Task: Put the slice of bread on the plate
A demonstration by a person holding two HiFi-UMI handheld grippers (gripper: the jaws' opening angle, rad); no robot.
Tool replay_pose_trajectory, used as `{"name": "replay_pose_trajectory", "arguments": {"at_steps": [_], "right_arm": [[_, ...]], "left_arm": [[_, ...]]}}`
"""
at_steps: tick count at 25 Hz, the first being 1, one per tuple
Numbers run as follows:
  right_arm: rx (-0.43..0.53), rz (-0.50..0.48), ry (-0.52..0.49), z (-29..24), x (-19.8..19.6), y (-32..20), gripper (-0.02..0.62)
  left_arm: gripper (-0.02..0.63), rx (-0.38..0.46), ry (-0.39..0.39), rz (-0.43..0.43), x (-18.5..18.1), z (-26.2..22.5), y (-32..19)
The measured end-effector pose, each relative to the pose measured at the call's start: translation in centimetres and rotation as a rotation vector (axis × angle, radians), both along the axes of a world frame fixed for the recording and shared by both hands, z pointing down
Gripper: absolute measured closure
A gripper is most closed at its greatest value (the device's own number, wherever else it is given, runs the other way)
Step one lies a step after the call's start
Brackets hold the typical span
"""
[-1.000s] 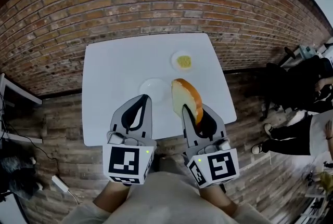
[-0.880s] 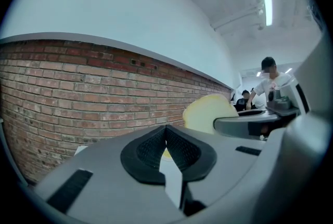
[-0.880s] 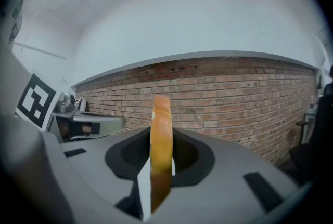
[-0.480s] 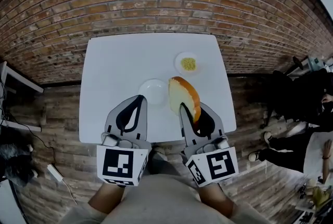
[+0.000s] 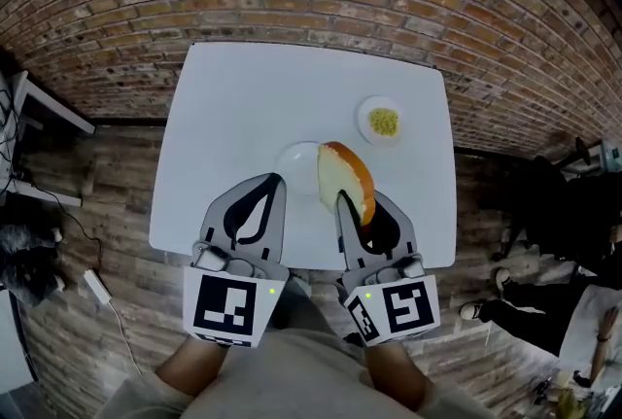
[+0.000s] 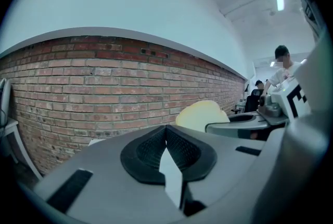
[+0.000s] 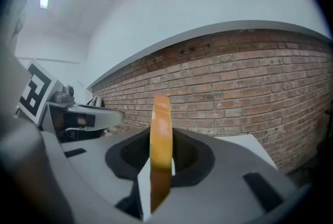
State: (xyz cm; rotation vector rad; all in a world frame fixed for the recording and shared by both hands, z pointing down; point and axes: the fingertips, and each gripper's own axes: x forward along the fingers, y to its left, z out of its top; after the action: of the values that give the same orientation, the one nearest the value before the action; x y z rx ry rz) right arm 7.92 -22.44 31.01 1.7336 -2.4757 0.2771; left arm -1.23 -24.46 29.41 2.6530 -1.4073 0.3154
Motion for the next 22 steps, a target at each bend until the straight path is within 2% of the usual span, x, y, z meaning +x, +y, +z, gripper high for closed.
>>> {"name": "replay_pose_trajectory", "arguments": {"at_steps": [16,22], "right_arm": [[-0.091,-0.063,0.022,7.5,-1.4,-4.1,0.499],[-0.196,-0.129,-0.036,11.3,-2.7,-5.1,0.499]], "left_arm": [[0.595,-0.11,-0.017,0.015,-0.1,5.9,-2.6],[0.595,-0.129,-0.047,0.01,-0.6,7.4,-3.3]]}}
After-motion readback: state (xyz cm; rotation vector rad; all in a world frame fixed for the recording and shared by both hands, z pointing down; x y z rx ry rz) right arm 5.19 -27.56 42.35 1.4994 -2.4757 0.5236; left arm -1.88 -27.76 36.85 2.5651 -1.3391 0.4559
